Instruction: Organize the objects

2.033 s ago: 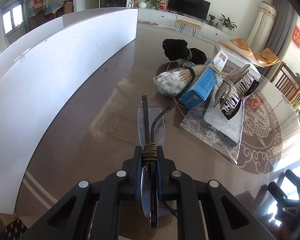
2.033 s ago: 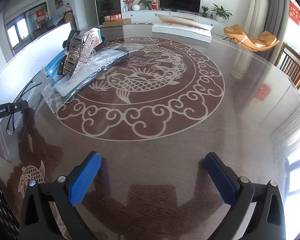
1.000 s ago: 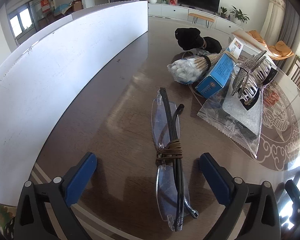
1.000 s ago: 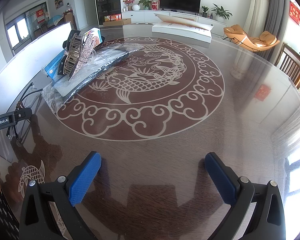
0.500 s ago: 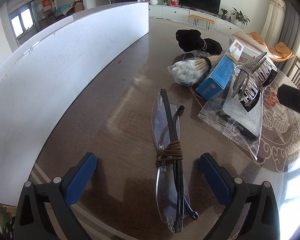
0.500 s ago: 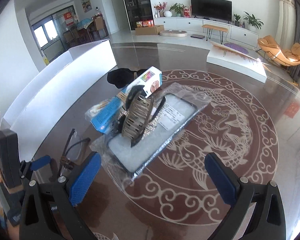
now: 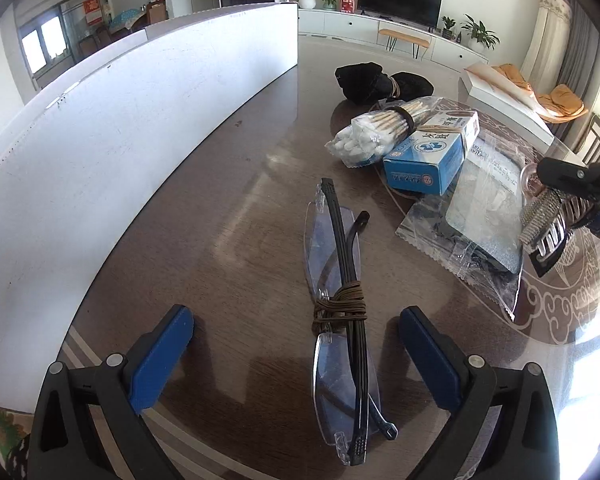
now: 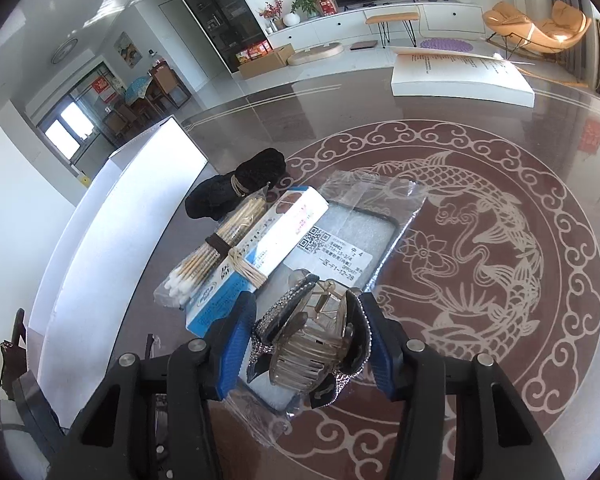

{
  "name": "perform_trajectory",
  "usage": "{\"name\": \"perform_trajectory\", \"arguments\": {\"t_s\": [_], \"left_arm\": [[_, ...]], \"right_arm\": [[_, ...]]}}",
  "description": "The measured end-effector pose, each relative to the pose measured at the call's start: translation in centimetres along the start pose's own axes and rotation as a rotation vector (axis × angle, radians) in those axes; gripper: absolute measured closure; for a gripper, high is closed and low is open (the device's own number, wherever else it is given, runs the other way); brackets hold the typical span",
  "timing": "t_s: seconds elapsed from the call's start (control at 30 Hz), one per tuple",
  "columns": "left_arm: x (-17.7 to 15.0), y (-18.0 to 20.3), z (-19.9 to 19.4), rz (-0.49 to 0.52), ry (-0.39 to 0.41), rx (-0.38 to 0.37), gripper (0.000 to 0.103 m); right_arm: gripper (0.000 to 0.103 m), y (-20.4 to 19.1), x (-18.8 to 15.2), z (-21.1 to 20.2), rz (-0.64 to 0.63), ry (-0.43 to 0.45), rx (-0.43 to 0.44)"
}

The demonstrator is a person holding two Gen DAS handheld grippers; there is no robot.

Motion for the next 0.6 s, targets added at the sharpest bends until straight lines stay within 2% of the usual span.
{"name": "perform_trajectory", "arguments": {"t_s": [0.07, 0.13, 0.17, 0.23, 0.27, 0.3, 0.33, 0.4, 0.47, 0.53, 0.6], "left_arm": [[0.1, -0.2, -0.1, -0.014, -0.001, -0.005, 0.0], [0.5, -0.3, -0.3, -0.045, 0.002, -0.053, 0.0], [0.8, -0.4, -0.5, -0.061, 0.01, -0.079, 0.004], [1.4, -0.6, -0.9, -0.077, 0.035, -0.113, 0.043], [1.5, -0.5, -1.1, -0.084, 0.031, -0.141, 0.05], [1.4, -0.1, -1.2, -0.092, 0.016, -0.184, 0.072], [1.0, 0.3, -1.2, -0.098, -0.019, -0.235, 0.087], [0.5, 1.0, -1.5, -0.109, -0.066, -0.318, 0.092], [0.4, 1.7, -2.3, -0.102, -0.079, -0.376, 0.092], [0.2, 2.2, -3.3, -0.076, -0.066, -0.399, 0.092], [0.0, 2.5, -3.9, -0.056, -0.051, -0.401, 0.092]], "right_arm": [[0.05, 1.0, -2.0, -1.8, 0.005, -0.001, 0.027], [0.05, 2.1, -4.5, -3.7, 0.002, -0.009, 0.035], [0.05, 2.8, -5.6, -4.5, -0.001, -0.012, 0.031], [0.05, 4.0, -8.1, -6.2, 0.005, -0.011, 0.026], [0.05, 4.7, -9.1, -7.0, 0.011, -0.011, 0.023], [0.049, 5.2, -10.1, -7.7, 0.018, -0.006, 0.021], [0.048, 5.6, -11.0, -8.5, 0.022, -0.001, 0.016], [0.047, 6.4, -12.3, -9.9, 0.026, 0.011, -0.001], [0.039, 6.9, -13.2, -10.9, 0.025, 0.014, -0.006], [0.022, 7.2, -13.7, -11.9, 0.018, 0.016, -0.021], [0.013, 7.5, -14.1, -12.9, 0.004, 0.019, -0.039]]}}
Point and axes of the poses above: each gripper's, at about its wrist camera, not at the fingertips, and z roughly the way its jaws point, y to its right, x to its top, the point moved 10 cm from there along z, roughly the way its jaws point, and after that the axes turned 14 degrees about -z, right-handed, at the moved point
